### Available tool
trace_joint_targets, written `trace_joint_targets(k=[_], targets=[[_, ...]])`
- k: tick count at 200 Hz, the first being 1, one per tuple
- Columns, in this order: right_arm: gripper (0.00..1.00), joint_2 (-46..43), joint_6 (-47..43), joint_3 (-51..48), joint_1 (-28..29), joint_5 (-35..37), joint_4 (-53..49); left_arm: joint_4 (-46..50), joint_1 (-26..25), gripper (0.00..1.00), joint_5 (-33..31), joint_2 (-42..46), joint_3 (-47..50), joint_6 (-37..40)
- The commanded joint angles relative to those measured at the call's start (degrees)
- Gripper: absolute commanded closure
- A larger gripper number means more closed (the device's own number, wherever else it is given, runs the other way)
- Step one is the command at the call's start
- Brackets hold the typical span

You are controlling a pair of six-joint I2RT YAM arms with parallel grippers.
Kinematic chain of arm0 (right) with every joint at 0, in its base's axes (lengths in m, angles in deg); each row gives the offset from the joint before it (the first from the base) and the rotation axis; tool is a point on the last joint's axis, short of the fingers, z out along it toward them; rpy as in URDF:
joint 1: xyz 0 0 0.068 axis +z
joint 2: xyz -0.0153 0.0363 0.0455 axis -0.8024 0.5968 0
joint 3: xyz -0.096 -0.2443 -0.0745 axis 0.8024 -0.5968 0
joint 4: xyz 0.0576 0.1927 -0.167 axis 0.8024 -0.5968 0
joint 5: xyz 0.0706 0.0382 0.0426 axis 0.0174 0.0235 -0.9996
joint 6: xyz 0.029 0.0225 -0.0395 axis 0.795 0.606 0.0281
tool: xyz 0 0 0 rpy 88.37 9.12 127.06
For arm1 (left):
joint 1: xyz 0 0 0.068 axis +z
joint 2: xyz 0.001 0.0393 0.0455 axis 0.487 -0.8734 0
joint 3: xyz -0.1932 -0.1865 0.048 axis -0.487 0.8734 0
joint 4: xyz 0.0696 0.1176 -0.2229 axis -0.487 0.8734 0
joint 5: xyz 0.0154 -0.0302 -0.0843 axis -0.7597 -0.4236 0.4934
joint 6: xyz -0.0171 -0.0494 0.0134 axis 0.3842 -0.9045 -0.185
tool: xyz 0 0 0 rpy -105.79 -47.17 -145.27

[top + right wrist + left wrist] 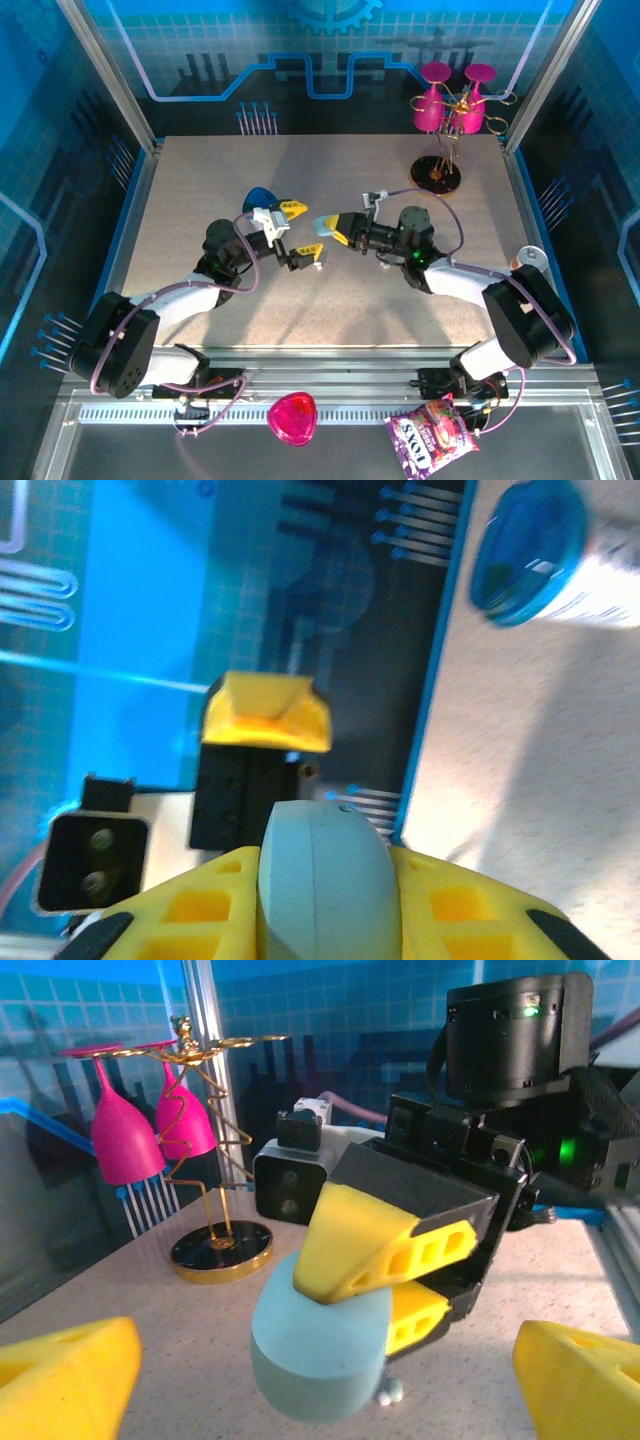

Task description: Insert the wireless bluetooth earbuds into the charging case

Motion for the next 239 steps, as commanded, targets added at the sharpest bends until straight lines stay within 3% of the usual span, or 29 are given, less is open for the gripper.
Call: trace_joint_targets(k=[1,27,61,108,180,200,239], targets=[[0.78,-0.60,-13.43,2.82,-2.41,3.88,-13.92,4.16,-0.50,0.01,-2.77,1.99,1.43,2.56],[0.79,3.02,-24.53,8.72,-3.92,9.36,-26.07,10.48,-2.11,0.01,-6.57,3.02,1.78,5.28],[0.80,13.00,-30.92,18.38,-4.91,14.54,-31.42,17.34,-3.21,0.01,-13.25,2.52,1.17,7.03],[0.80,30.08,-33.50,34.45,-6.24,19.49,-38.03,20.50,-3.16,0.01,-17.15,0.71,-0.08,7.32],[0.78,40.45,-33.38,45.32,-7.59,24.00,-45.88,21.65,-3.13,0.00,-18.22,1.09,-0.68,6.38],[0.65,39.77,-34.83,46.03,-8.11,25.06,-47.72,21.40,-3.14,0.01,-17.69,0.58,-1.19,5.91],[0.31,32.57,-40.87,41.48,-9.90,28.46,-48.98,20.69,-3.18,0.01,-16.43,0.21,-2.16,4.35]])
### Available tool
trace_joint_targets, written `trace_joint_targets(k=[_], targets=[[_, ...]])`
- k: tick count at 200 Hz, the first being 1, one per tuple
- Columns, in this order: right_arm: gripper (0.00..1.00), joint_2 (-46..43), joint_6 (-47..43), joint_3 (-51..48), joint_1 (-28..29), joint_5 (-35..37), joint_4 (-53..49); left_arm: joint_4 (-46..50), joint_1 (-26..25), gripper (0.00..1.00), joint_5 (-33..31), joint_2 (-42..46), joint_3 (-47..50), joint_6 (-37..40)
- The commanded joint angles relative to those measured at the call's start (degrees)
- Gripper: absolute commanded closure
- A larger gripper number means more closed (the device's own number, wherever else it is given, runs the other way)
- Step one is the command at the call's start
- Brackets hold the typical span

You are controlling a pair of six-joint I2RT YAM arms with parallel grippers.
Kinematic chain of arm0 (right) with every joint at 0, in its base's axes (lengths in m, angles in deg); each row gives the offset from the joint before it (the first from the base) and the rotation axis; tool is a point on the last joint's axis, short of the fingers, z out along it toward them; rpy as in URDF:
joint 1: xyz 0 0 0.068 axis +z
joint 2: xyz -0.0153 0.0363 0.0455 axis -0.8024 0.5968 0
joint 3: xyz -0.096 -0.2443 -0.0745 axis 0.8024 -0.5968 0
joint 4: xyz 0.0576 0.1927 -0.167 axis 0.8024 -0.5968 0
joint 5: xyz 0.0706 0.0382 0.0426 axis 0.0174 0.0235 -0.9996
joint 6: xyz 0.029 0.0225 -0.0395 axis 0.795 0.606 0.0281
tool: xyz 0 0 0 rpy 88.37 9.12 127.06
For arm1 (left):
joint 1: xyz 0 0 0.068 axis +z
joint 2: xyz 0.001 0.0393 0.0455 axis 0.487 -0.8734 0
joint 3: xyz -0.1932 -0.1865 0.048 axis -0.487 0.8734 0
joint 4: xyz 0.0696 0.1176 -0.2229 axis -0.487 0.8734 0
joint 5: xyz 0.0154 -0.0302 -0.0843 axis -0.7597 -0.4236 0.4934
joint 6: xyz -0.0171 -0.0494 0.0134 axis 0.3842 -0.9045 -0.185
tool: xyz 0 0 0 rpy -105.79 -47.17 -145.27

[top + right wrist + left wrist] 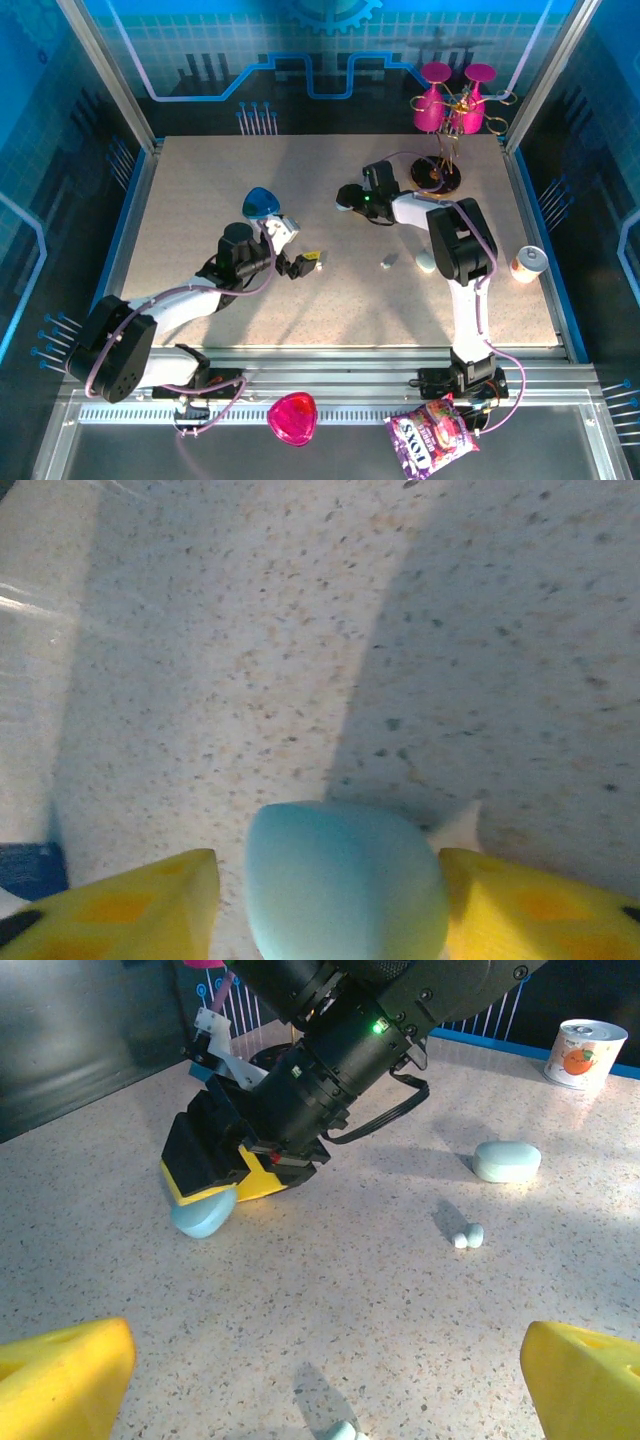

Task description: Insert the wireless bluetooth earbuds into the charging case

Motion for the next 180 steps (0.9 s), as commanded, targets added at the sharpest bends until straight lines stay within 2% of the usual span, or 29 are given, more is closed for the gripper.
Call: trace_joint_targets(k=[1,41,73,102,133,153,180], targets=[[0.30,-6.54,-4.86,-2.66,-1.81,3.40,-2.61,-0.75,-0.13,0.01,1.26,-0.74,-2.50,-1.73],[0.10,-19.48,-13.41,-13.78,-4.99,8.84,-7.26,-1.79,-0.62,0.01,4.77,-1.84,-3.46,-2.29],[0.00,-30.79,-18.37,-24.66,-8.15,13.69,-11.40,-4.59,-1.45,0.01,9.63,-3.20,-4.08,-1.84],[0.00,-38.17,-20.34,-32.07,-11.68,16.30,-17.11,-6.22,-2.13,0.01,13.26,-5.25,-5.64,-1.88],[0.00,-43.77,-19.84,-37.09,-14.23,15.04,-21.25,-7.03,-2.61,0.01,14.20,-6.93,-6.73,-1.99],[0.00,-45.25,-18.49,-39.57,-15.79,12.31,-21.50,-8.38,-2.74,0.01,14.48,-7.67,-6.82,-2.62],[0.05,-44.73,-16.74,-41.61,-16.34,9.15,-20.36,-8.68,-2.82,0.01,14.79,-8.21,-6.99,-2.63]])
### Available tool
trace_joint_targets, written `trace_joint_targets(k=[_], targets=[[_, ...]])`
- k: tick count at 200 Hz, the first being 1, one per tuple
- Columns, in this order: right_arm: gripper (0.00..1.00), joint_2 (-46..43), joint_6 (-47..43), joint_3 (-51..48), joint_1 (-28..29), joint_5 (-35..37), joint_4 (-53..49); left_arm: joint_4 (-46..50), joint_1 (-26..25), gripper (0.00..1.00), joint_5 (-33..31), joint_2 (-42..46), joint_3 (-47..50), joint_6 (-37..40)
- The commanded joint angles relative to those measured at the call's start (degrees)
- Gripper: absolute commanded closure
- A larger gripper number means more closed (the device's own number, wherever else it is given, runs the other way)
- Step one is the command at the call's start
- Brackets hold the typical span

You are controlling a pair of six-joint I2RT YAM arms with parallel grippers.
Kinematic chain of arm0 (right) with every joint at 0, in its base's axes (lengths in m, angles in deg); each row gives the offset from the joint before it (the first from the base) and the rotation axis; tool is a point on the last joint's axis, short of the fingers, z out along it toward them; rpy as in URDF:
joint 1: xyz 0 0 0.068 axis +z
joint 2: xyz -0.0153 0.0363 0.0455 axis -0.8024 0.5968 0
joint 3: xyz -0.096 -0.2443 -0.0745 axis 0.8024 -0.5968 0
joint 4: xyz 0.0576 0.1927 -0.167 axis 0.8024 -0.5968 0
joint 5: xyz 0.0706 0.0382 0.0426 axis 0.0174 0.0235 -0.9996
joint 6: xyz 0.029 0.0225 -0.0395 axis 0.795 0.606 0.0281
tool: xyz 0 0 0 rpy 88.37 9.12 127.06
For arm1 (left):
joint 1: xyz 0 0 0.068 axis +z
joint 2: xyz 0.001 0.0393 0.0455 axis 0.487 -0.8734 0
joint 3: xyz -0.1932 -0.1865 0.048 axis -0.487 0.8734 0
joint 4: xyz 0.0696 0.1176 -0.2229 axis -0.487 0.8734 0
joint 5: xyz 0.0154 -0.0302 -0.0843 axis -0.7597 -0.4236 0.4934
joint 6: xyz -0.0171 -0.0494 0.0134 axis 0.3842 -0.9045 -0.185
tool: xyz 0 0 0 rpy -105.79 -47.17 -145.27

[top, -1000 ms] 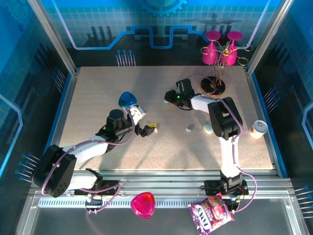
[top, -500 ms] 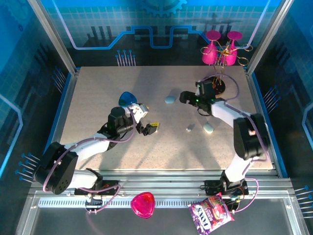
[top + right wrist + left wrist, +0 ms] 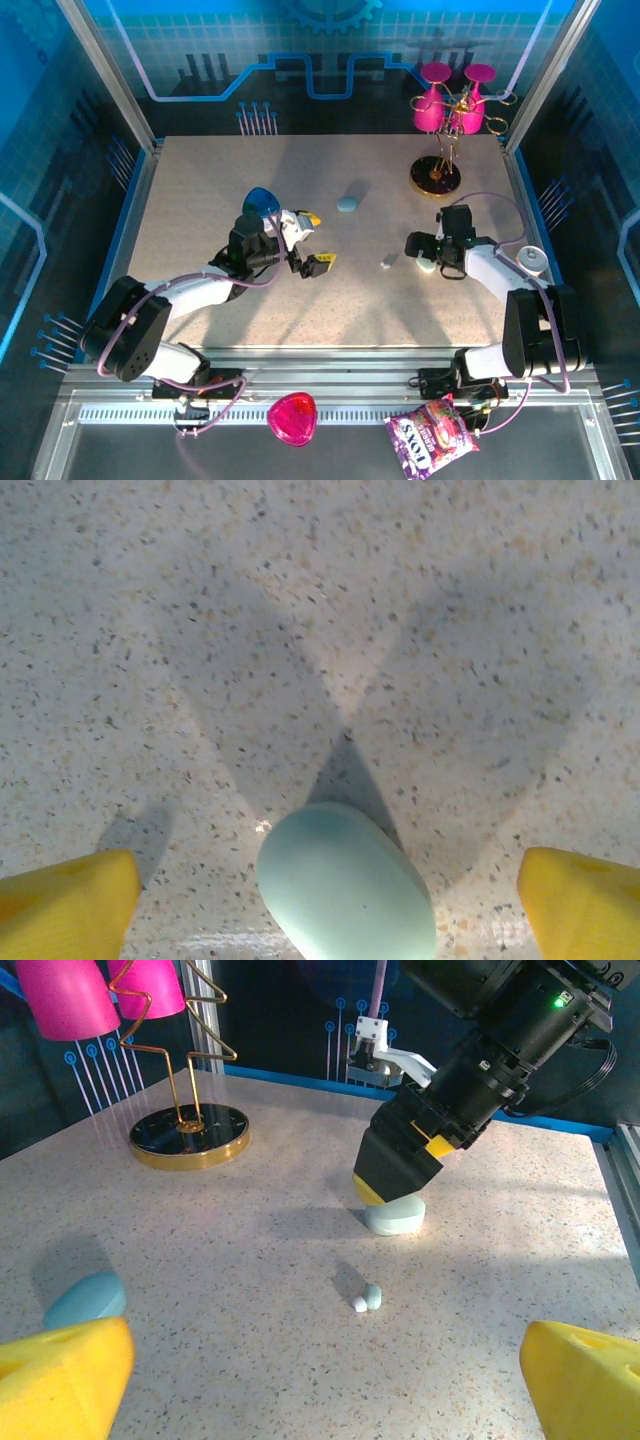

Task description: Insert the wireless bluetooth earbuds into the charging case

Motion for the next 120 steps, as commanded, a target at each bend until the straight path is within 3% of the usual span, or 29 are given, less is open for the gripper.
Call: trace_joint_targets(k=[1,61,120], targets=[[0.05,-0.38,1.56,-1.91,-0.87,-3.29,-0.60,-2.39,-0.46,0.01,2.36,-0.81,-1.62,-0.97],[0.09,0.81,1.71,-4.28,1.70,-5.12,4.05,-2.98,-0.46,0.01,1.94,-0.75,-0.62,-0.88],[0.23,-0.69,1.75,-5.46,6.86,-2.23,2.40,-3.45,-0.42,0.01,1.32,-0.32,0.09,-0.96]])
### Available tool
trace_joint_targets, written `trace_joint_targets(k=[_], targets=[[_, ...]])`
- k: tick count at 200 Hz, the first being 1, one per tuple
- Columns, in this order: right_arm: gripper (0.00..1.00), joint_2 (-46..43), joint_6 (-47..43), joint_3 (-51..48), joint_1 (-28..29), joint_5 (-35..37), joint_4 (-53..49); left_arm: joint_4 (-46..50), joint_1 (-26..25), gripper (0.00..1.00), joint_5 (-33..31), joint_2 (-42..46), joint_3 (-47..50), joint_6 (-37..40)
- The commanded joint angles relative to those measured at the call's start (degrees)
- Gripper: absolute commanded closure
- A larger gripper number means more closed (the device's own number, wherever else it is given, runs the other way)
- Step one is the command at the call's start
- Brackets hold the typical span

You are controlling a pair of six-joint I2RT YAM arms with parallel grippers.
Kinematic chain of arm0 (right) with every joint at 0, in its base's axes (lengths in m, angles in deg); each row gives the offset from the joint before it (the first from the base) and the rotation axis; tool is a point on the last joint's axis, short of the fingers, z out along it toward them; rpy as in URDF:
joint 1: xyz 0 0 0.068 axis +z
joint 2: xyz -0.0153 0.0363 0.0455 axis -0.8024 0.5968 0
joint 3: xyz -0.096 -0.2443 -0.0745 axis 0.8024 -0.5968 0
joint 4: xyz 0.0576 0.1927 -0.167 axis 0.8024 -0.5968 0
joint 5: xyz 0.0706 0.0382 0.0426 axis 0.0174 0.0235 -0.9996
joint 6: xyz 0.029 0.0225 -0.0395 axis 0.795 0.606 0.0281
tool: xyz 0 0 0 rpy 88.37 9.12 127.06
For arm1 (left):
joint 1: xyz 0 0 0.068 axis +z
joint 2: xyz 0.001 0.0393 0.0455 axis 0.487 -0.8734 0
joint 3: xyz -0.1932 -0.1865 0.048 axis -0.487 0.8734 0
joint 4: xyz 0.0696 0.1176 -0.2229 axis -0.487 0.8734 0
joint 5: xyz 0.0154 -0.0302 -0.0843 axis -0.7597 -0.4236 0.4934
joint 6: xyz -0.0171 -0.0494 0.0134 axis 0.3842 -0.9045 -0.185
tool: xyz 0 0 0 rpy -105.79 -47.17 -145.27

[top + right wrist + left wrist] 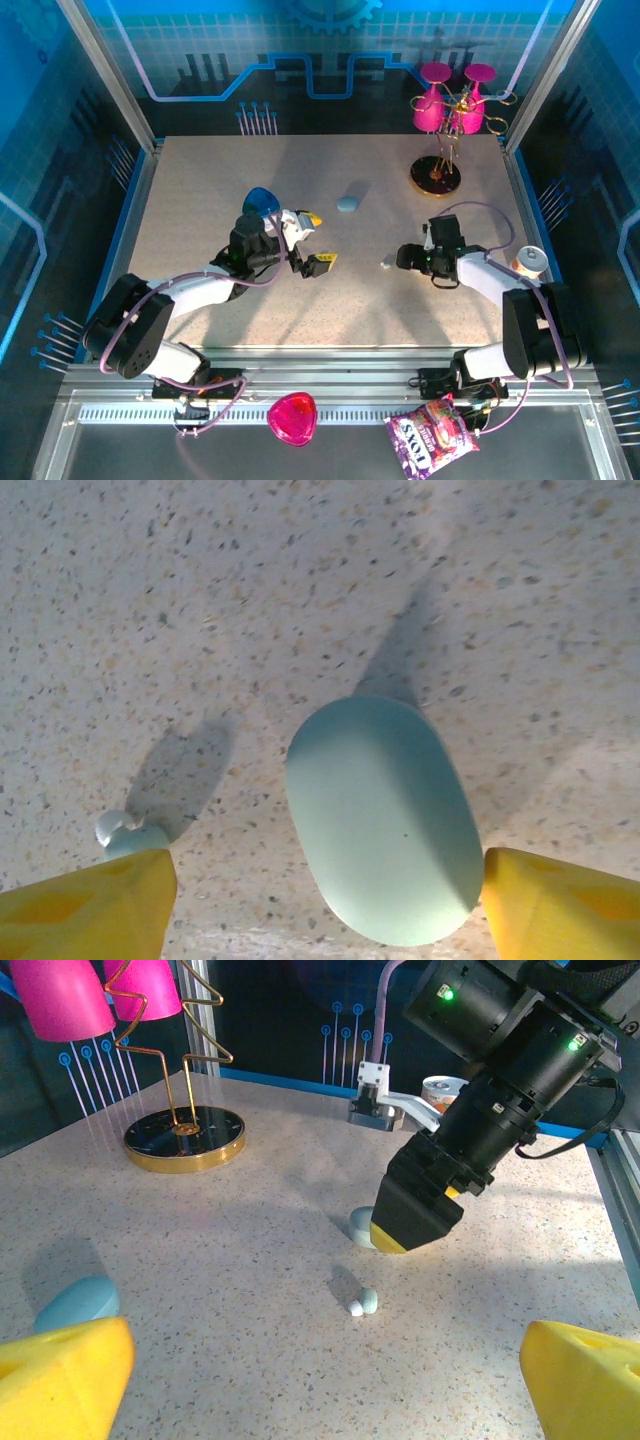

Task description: Insert the wireless bluetooth earbuds into the charging case

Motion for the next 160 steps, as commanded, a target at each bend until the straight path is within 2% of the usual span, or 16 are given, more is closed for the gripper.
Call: trace_joint_targets(k=[1,53,74,125,160], targets=[[0.24,-0.91,0.22,-1.26,1.66,1.24,-0.88,-2.04,-0.40,0.01,0.88,0.37,0.09,-0.13],[0.40,1.82,0.68,0.45,3.90,7.97,-2.50,-3.57,-0.46,0.00,1.47,-0.24,0.15,-1.30],[0.43,3.16,1.09,1.33,4.32,9.64,-2.49,-3.55,-0.46,0.01,1.27,0.14,0.36,-1.32],[0.46,5.64,0.89,2.95,4.29,10.19,-1.73,-2.75,-0.46,0.01,0.89,1.15,0.88,-0.83],[0.54,6.63,0.43,3.89,4.38,9.61,-1.71,-2.83,-0.45,0.01,0.81,0.92,0.86,-0.74]])
